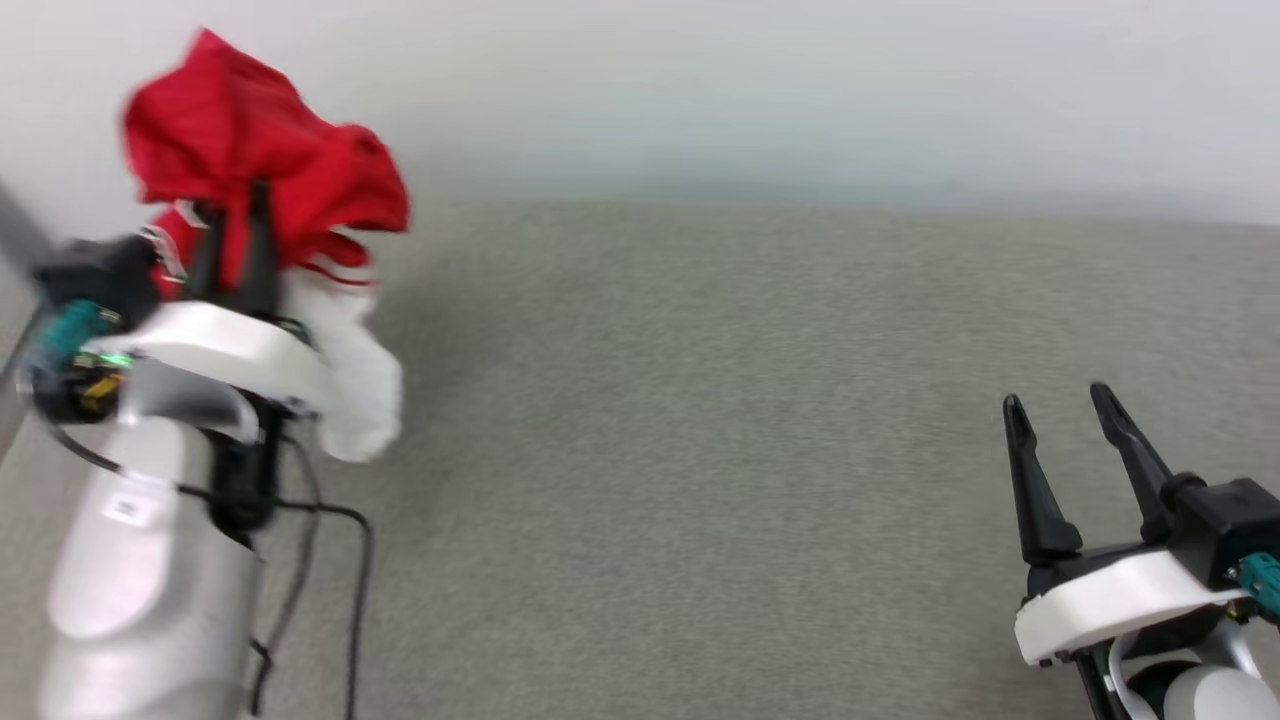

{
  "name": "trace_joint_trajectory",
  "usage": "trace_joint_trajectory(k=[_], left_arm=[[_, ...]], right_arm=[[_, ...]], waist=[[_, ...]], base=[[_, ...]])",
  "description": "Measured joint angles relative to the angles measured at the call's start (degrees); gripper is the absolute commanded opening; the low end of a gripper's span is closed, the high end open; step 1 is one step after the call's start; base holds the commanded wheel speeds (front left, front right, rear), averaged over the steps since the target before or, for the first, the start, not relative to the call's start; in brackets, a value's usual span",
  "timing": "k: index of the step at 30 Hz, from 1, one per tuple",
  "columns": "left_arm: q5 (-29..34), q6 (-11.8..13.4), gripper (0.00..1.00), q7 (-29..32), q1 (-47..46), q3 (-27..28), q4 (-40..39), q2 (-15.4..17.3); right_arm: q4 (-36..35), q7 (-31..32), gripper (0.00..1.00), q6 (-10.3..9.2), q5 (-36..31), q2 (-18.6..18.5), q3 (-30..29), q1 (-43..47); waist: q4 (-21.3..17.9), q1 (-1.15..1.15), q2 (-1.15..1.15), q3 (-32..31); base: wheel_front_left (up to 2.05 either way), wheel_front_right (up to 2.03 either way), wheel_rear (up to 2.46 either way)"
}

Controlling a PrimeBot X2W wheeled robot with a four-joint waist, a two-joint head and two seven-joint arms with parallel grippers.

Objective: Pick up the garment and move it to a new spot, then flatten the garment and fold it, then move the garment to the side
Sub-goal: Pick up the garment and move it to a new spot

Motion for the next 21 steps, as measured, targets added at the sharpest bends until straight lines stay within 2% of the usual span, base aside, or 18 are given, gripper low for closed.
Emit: trace_joint_trajectory(k=[7, 11, 16, 21], left_arm=[[0.0, -0.7, 0.0, 1.0, 6.2, -5.3, -9.8, -4.6], [0.6, -1.5, 0.0, 3.0, 8.9, -10.4, -13.7, -7.6], [1.3, -3.3, 0.0, 5.2, 11.3, -18.0, -13.8, -10.3], [1.9, -4.2, 0.0, 6.5, 14.2, -25.5, -10.6, -11.9]], right_arm=[[-1.9, 1.0, 1.0, 0.0, 0.4, 0.0, -0.6, 1.8], [-2.9, 1.3, 1.0, 0.0, 0.9, 0.0, -1.4, 2.2], [-3.2, 0.8, 1.0, 0.0, 1.5, 0.0, -1.6, 2.1], [-2.2, 0.0, 1.0, 0.0, 2.1, 0.0, -1.3, 1.6]], waist=[[-6.1, 0.0, 0.0, -1.4], [-9.4, 0.0, 0.0, -0.3], [-12.2, 0.01, 0.0, 3.2], [-14.1, 0.02, 0.0, 6.2]], base=[[0.0, 0.0, 0.0], [0.0, 0.0, 0.0], [0.0, 0.0, 0.0], [0.0, 0.0, 0.0]])
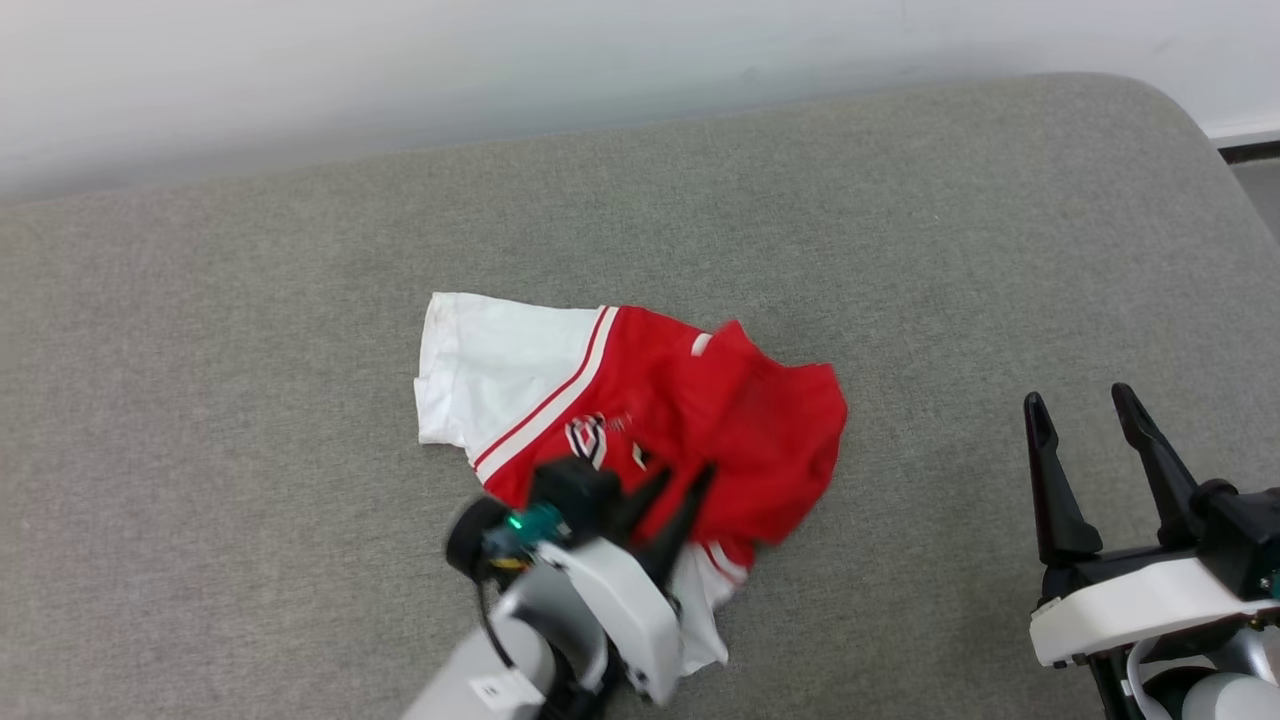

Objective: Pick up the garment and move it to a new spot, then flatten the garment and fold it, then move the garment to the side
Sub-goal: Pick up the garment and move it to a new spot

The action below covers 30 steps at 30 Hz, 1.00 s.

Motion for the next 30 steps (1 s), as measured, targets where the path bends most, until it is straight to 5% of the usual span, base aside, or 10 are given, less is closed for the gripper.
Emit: trace_joint_trajectory(k=[2, 3, 11, 17, 30], left_arm=[[-0.1, -0.3, 0.0, 0.7, 1.3, -3.0, 1.2, -0.2], [-1.2, -0.5, 1.0, 0.6, 2.8, -6.2, 2.8, -0.7], [-1.0, -0.1, 1.0, -6.0, 3.4, -8.8, 2.1, -1.9], [0.7, 3.5, 1.0, -10.3, 4.1, -6.1, -0.8, -1.4], [1.0, 11.8, 1.0, -12.1, 10.3, 9.2, -6.7, 4.2]], right_arm=[[0.4, -0.3, 1.0, 0.0, 0.2, 0.0, 0.1, -0.2], [1.0, -0.3, 1.0, 0.0, 0.3, 0.0, 0.1, -0.5], [1.5, 0.4, 1.0, 0.0, -0.8, 0.0, -0.5, 0.3], [0.6, 2.2, 1.0, 0.0, -1.2, 0.0, -0.9, 2.6], [-1.0, 4.6, 1.0, 0.0, -0.8, 0.0, -1.2, 6.8]], waist=[[-0.4, 0.0, 0.0, 0.6], [-0.1, 0.0, 0.0, 0.6], [2.4, 0.0, 0.0, -3.1], [5.1, 0.0, 0.0, -6.7], [9.2, 0.0, 0.0, -11.2]], base=[[0.0, 0.0, 0.0], [0.0, 0.0, 0.0], [0.0, 0.0, 0.0], [0.0, 0.0, 0.0], [0.0, 0.0, 0.0]])
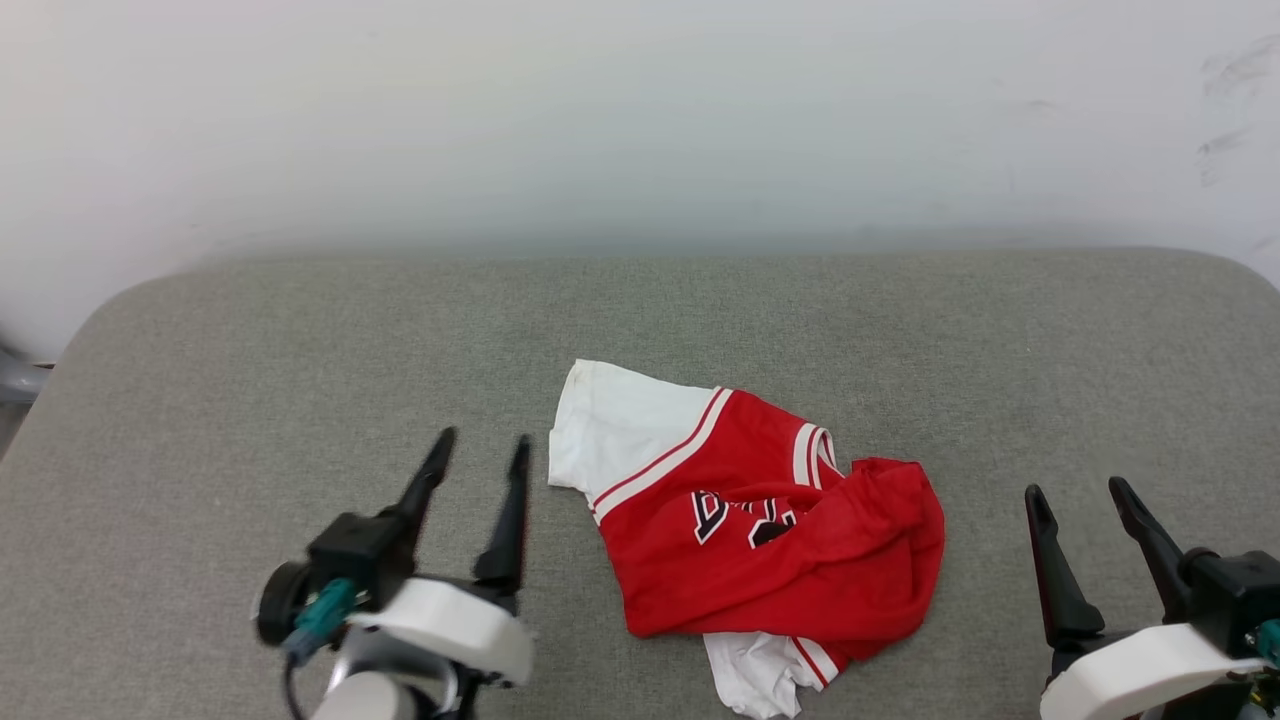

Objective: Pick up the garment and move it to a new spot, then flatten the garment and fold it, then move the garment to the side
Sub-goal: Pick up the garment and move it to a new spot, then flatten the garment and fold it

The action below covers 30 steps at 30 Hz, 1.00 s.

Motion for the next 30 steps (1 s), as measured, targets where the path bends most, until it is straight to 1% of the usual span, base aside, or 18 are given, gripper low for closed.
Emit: trace_joint_trajectory(k=[3, 8, 13, 17, 18, 20, 21, 23, 27, 30], left_arm=[[0.1, 0.6, 1.0, -0.1, 2.7, 3.5, -0.8, 1.4], [0.2, 0.7, 1.0, -0.1, 6.0, 7.1, -1.2, 2.9], [0.6, 0.1, 1.0, -0.1, 7.8, 8.0, -1.1, 3.3], [0.6, -0.5, 1.0, -0.1, 7.8, 8.0, -0.9, 3.2], [0.6, -0.6, 1.0, -0.1, 7.8, 8.0, -0.9, 3.1], [0.8, -0.9, 1.0, -0.1, 7.8, 7.8, -0.8, 2.9], [0.9, -1.0, 1.0, -0.1, 7.8, 7.6, -0.8, 2.6], [1.2, -1.2, 1.0, -0.1, 7.7, 7.4, -0.7, 2.5], [1.4, -1.6, 1.0, -0.1, 7.2, 7.3, -0.6, 2.0], [1.6, -1.9, 1.0, -0.1, 6.7, 7.3, -0.6, 1.5]], right_arm=[[0.1, 0.1, 1.0, 0.0, 0.1, 0.0, -0.1, 0.9], [0.2, 0.2, 1.0, 0.0, 0.3, 0.0, -0.2, 1.7], [0.1, 0.4, 1.0, 0.0, 0.4, 0.0, -0.2, 2.1], [0.3, 1.8, 1.0, 0.0, -0.3, 0.0, 0.2, 2.2], [0.7, 2.4, 1.0, 0.01, 0.7, 0.0, 0.2, 2.3], [1.7, 4.6, 1.0, 0.0, 2.5, 0.0, 0.3, 2.7], [2.5, 6.4, 1.0, 0.0, 4.3, 0.0, 0.5, 2.7], [3.2, 10.0, 1.0, 0.0, 5.3, 0.0, 0.8, 2.6], [4.8, 20.2, 1.0, 0.0, 7.3, -0.1, 2.8, 1.5], [5.3, 26.3, 1.0, 0.0, 8.5, -2.0, 5.2, -0.5]], waist=[[0.0, 0.0, 0.0, -0.4], [-0.2, 0.0, 0.0, -0.9], [-0.4, 0.0, 0.0, -1.0], [-0.2, 0.0, 0.0, -0.8], [-0.2, 0.0, 0.0, -0.8], [0.1, 0.0, 0.0, -0.6], [0.2, 0.0, 0.0, -0.5], [0.6, 0.0, 0.0, -0.3], [1.5, 0.0, 0.0, 0.3], [2.4, 0.0, 0.0, 1.0]], base=[[0.0, 0.0, 0.0], [0.0, 0.0, 0.0], [0.0, 0.0, 0.0], [0.0, 0.0, 0.0], [0.0, 0.0, 0.0], [0.0, 0.0, 0.0], [0.0, 0.0, 0.0], [0.0, 0.0, 0.0], [0.0, 0.0, 0.0], [0.0, 0.0, 0.0]])
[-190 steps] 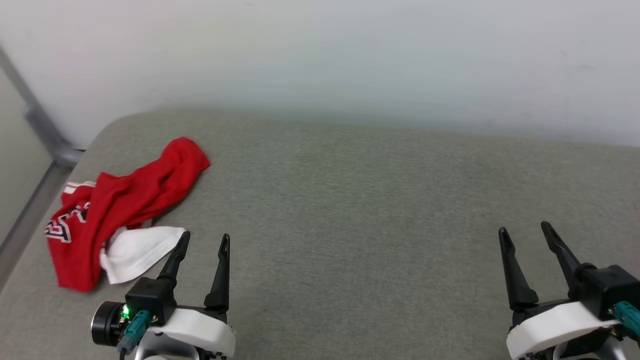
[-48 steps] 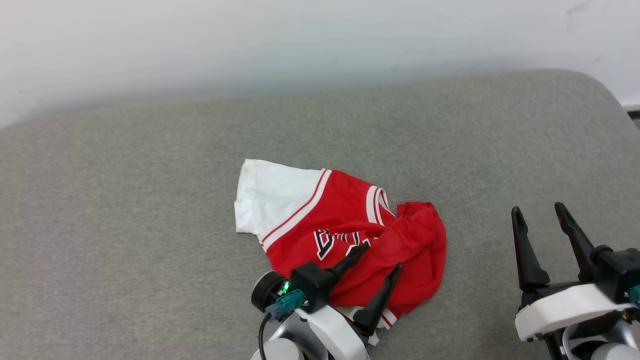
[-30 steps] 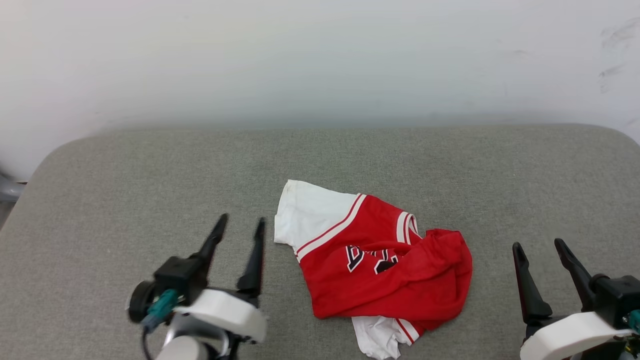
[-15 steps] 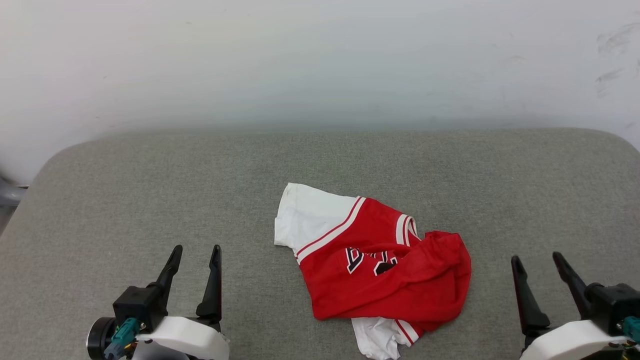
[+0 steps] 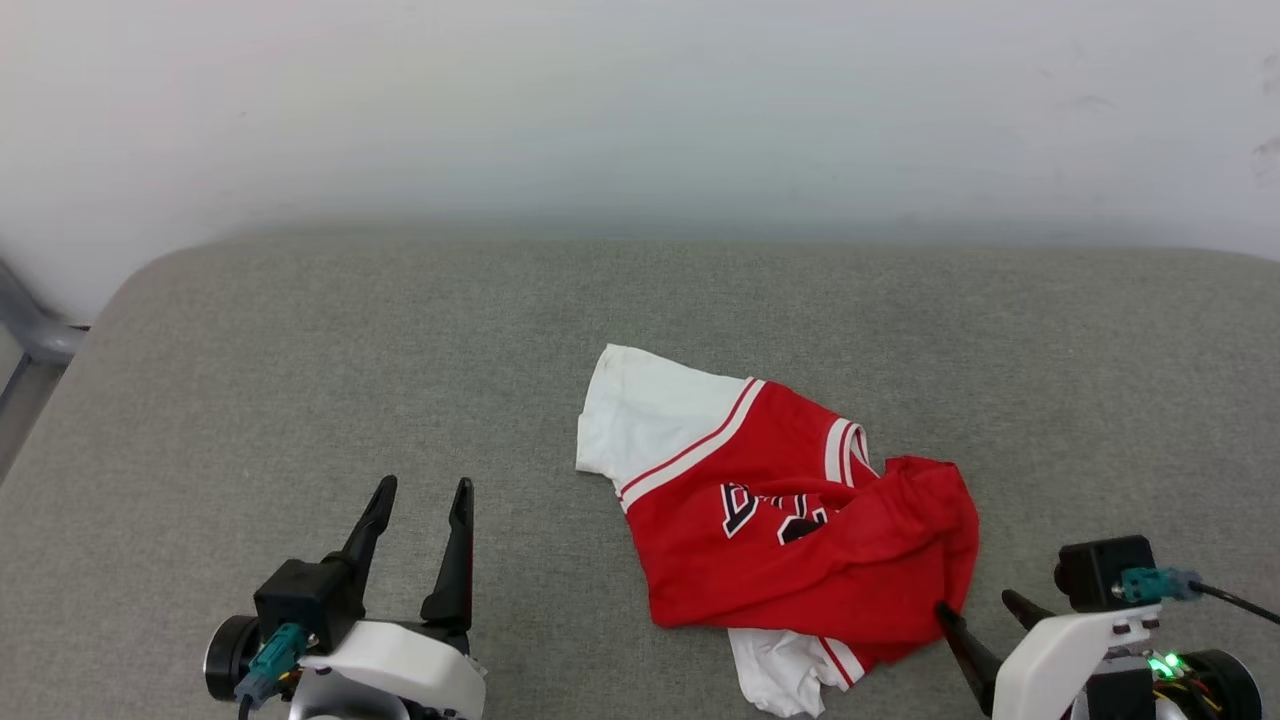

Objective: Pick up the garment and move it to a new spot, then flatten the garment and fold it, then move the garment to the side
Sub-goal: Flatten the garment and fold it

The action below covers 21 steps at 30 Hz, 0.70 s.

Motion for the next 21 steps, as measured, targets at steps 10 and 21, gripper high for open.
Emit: trace_joint_trajectory(k=[10, 21], left_arm=[[1.5, -2.9, 1.0, 0.0, -4.4, 0.0, 0.9, -2.4], [3.4, -5.3, 1.0, 0.0, -6.5, -0.2, 2.0, -4.4]], right_arm=[[4.8, 9.3, 0.09, -0.01, 6.1, -6.1, 7.5, -8.1], [4.8, 3.1, 0.0, 0.0, 6.0, -9.3, 8.1, -18.8]], waist=[[3.9, 0.0, 0.0, 5.2], [6.1, 0.01, 0.0, 7.4]], base=[[0.0, 0.0, 0.0], [0.0, 0.0, 0.0]])
